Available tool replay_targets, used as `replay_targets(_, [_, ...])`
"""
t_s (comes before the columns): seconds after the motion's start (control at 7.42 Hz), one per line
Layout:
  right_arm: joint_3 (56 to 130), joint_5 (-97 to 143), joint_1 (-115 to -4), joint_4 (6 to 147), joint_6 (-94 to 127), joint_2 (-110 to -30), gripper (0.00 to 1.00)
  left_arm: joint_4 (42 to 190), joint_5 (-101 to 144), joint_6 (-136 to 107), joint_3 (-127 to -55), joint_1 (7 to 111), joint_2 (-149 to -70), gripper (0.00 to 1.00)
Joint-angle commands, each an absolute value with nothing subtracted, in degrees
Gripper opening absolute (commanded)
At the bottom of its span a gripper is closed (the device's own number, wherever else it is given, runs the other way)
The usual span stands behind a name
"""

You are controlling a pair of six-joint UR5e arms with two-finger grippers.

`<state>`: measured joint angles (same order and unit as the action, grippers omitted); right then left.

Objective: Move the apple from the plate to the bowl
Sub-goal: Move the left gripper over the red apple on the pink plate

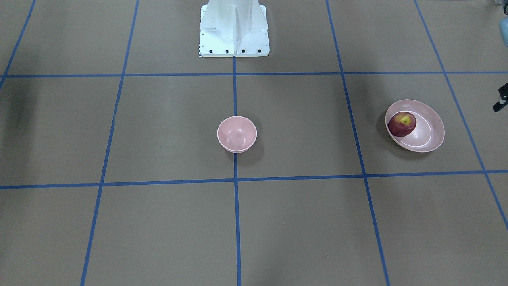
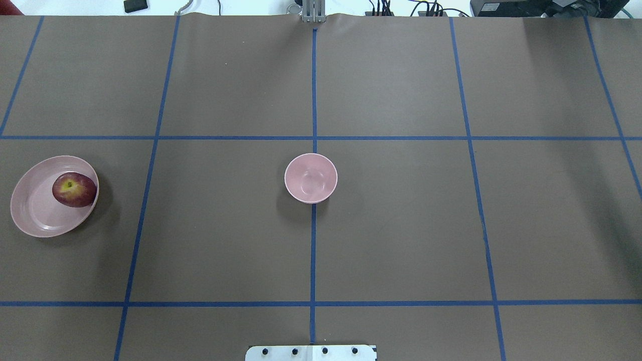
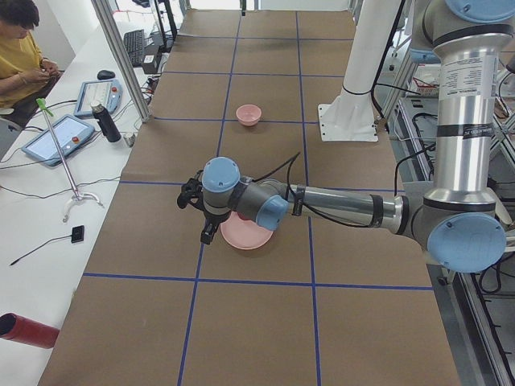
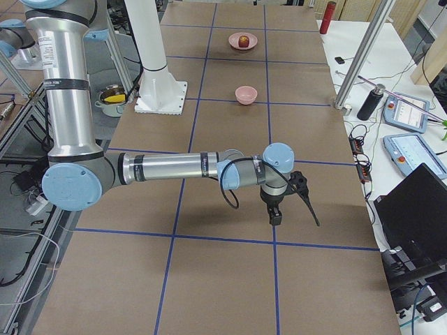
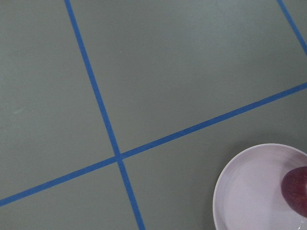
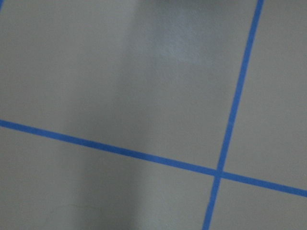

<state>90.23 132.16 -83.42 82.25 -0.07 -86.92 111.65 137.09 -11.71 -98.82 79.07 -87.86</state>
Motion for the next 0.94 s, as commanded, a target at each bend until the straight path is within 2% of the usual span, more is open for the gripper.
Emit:
replay_targets(0.0, [90.2,132.0,-83.8,82.1,-0.1,-88.1,1.00,112.1,131.7,-30.3,-103.5,68.6,-87.8,1.00])
replay_targets(0.4, [90.0,132.0,-83.7,82.1,0.0,-88.2,1.00,112.1,120.5,-42.0,-105.6,54.9,-88.0,1.00])
replay_targets(0.81, [89.9,131.9,-83.7,82.1,0.2,-88.2,1.00,112.1,120.1,-41.7,-104.6,50.5,-87.9,0.99])
